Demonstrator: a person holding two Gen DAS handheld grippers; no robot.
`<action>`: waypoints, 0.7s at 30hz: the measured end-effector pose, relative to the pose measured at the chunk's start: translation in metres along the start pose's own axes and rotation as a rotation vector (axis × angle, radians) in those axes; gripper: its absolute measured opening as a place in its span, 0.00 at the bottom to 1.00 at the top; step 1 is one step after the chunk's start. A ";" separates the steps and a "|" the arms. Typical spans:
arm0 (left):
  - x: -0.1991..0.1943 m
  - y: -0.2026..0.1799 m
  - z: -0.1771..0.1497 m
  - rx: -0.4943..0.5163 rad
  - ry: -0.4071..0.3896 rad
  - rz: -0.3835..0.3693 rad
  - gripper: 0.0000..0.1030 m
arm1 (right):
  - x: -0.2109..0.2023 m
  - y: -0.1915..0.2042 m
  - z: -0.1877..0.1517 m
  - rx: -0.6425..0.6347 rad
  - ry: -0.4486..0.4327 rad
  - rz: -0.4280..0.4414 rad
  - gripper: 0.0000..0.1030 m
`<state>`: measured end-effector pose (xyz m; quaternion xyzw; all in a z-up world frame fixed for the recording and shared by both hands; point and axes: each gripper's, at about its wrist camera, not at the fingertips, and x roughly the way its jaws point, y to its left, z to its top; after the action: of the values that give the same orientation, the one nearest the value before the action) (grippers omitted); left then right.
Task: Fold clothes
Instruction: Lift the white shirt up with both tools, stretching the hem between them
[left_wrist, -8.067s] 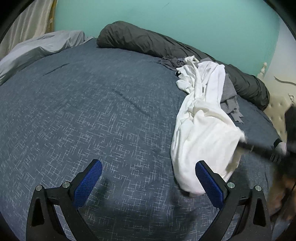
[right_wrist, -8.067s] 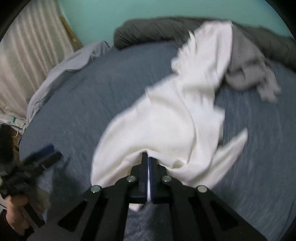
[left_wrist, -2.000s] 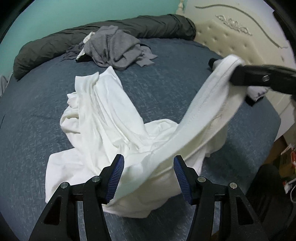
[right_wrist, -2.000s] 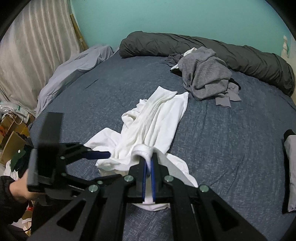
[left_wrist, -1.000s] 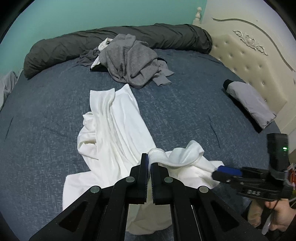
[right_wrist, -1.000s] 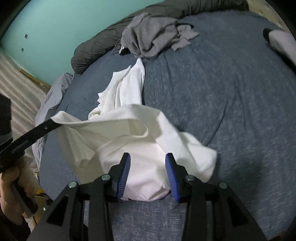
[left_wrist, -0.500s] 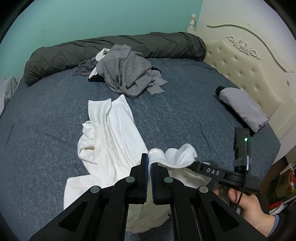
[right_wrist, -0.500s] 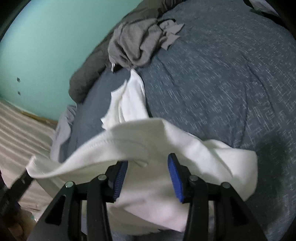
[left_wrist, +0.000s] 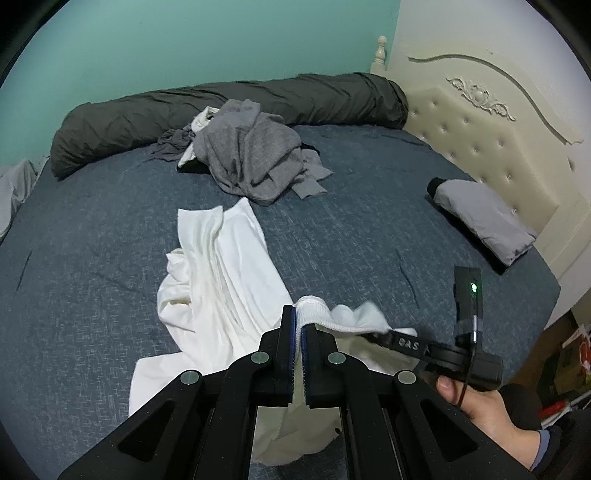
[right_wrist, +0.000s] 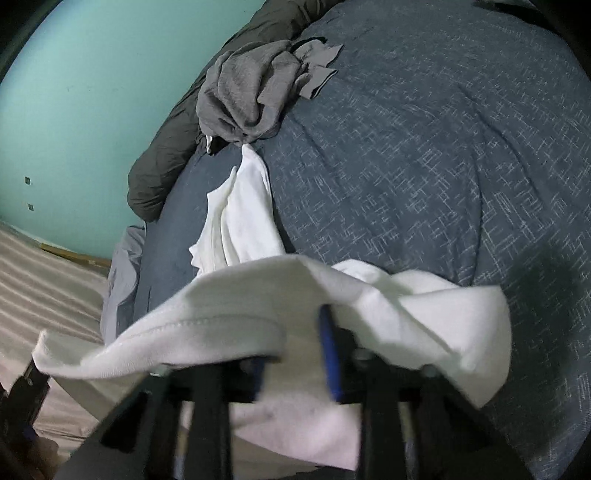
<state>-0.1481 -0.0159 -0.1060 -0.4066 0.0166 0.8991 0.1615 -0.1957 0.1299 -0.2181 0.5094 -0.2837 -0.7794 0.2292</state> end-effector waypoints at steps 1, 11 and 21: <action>-0.003 0.001 0.001 -0.002 -0.008 0.008 0.02 | -0.006 0.003 0.002 -0.027 -0.009 -0.005 0.04; -0.069 0.008 0.039 0.001 -0.134 0.096 0.02 | -0.112 0.067 0.044 -0.391 -0.142 -0.045 0.03; -0.214 -0.026 0.135 0.036 -0.367 0.137 0.02 | -0.286 0.208 0.094 -0.738 -0.343 -0.083 0.03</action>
<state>-0.1060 -0.0286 0.1443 -0.2308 0.0303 0.9666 0.1076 -0.1609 0.1814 0.1421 0.2665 0.0019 -0.9111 0.3145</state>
